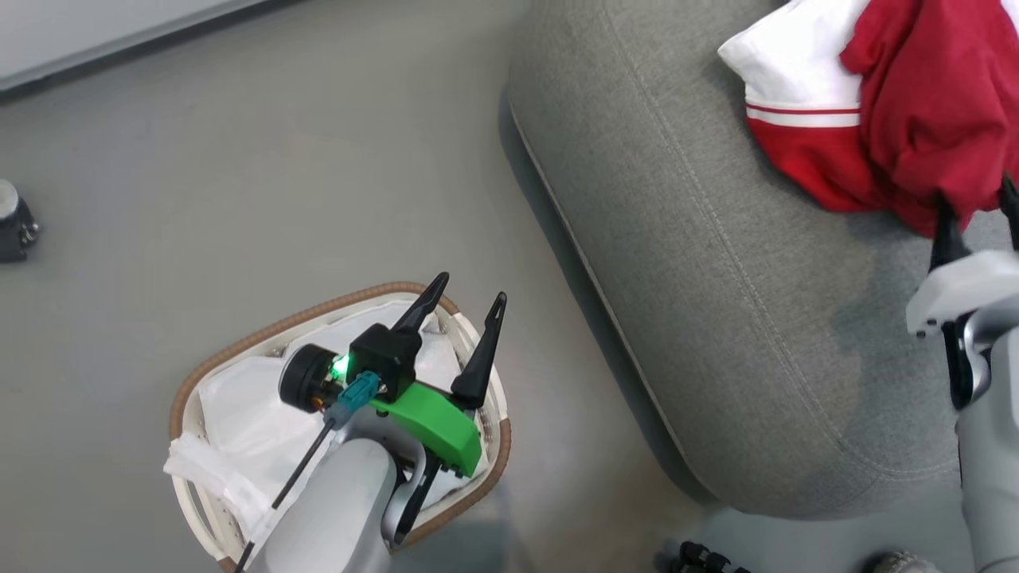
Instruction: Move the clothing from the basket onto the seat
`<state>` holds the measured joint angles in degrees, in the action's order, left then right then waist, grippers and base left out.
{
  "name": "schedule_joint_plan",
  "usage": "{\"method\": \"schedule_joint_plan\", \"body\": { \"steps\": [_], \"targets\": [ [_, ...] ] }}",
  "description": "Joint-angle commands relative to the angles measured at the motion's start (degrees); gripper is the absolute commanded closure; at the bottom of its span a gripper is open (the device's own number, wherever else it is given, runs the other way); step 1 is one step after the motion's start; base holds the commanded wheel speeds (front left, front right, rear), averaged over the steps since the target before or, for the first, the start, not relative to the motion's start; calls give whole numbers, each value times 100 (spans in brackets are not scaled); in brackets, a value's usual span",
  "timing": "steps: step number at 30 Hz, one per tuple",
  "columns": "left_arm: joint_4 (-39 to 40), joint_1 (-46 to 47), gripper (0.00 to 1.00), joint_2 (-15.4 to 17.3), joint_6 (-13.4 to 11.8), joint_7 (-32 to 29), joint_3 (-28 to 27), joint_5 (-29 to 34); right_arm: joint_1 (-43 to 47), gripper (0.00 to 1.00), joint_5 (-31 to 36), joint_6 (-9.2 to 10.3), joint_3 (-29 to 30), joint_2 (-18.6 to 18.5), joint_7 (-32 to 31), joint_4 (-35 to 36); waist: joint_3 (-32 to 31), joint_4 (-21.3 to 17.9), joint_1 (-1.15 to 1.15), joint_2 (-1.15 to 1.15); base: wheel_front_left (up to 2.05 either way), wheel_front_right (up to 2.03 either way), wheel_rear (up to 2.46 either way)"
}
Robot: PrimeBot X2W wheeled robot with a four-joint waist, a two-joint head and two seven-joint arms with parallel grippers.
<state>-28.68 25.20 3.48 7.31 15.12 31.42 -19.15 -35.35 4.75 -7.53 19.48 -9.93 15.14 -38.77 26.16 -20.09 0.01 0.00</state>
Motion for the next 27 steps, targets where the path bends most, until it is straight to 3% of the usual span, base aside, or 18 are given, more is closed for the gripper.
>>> {"method": "schedule_joint_plan", "body": {
  "steps": [1,13,17,27],
  "targets": [
    [-18,-105,0,11,25,3,-74,-59,203,0,-73,8,40,15,0,93,-278,-24,-1,0,0,0,0],
    [87,-757,0,-44,26,4,-588,-39,1139,0,-497,8,-508,207,0,1005,-1200,206,-1,0,0,0,0],
    [178,-981,0,-48,-12,3,-786,-71,1297,0,-720,7,-867,286,0,1284,-1420,463,-1,0,0,0,0],
    [436,-1459,0,-48,-376,4,-1463,36,1557,0,-1053,7,-1390,615,0,1667,-1847,1241,-1,0,0,0,0]
  ]
}}
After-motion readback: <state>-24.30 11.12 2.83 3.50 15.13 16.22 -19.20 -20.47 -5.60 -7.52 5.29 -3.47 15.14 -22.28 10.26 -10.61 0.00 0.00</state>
